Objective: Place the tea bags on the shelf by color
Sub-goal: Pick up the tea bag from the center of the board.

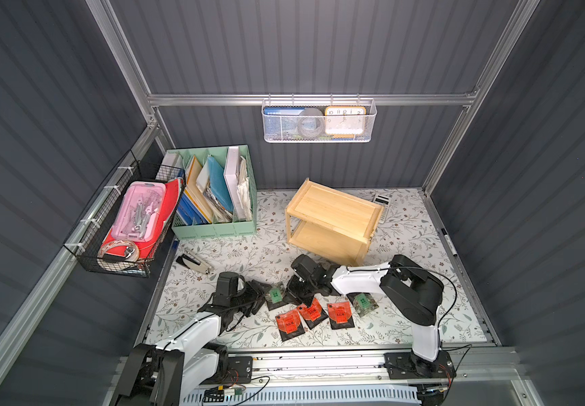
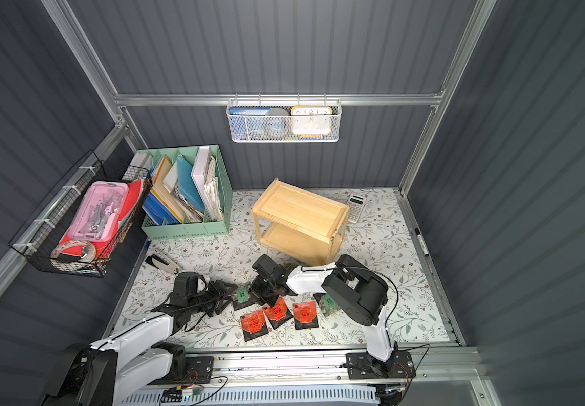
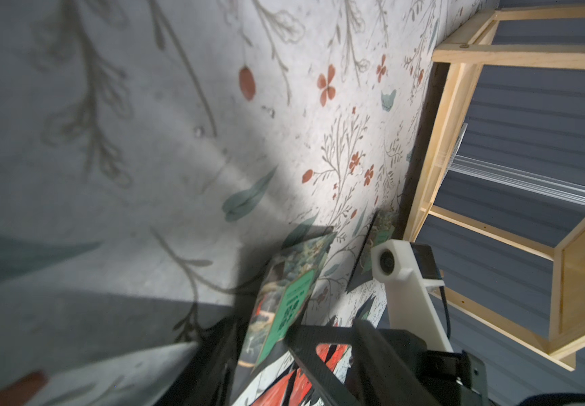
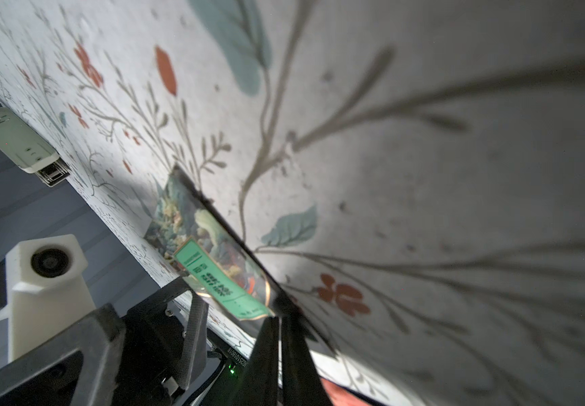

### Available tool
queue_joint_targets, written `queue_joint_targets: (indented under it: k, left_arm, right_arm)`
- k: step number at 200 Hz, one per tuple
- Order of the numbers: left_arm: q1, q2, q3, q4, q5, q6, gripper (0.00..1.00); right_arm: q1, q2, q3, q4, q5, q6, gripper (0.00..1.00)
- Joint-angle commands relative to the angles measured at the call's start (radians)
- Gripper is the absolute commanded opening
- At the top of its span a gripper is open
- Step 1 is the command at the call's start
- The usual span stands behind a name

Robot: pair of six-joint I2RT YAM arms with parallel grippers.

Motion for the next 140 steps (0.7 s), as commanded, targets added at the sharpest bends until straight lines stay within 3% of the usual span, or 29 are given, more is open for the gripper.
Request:
queue_joint_targets:
  k: [1, 33, 83, 140]
  left_arm:
    - [-0.003, 0.012, -0.018, 0.026, 0.026, 0.0, 0.55]
    - [-0.003, 0.032, -0.012, 0.055, 0.039, 0.0, 0.49]
    - [-0.003, 0.029, 0.004, 0.04, 0.038, 0.013, 0.29]
    - [-0.003, 0.016, 0.007, 0.021, 0.028, 0.018, 0.13]
  right_arm:
    - [0.009, 0.046, -0.002, -0.08, 0.017, -0.001, 0.1]
    - [0.009, 0.045, 0.004, -0.079, 0.015, -0.007, 0.11]
    - [0.005, 0.037, 0.015, -0.092, 0.019, -0.024, 0.12]
    - [0.004, 0.018, 0.021, -0.098, 0.023, -0.048, 0.14]
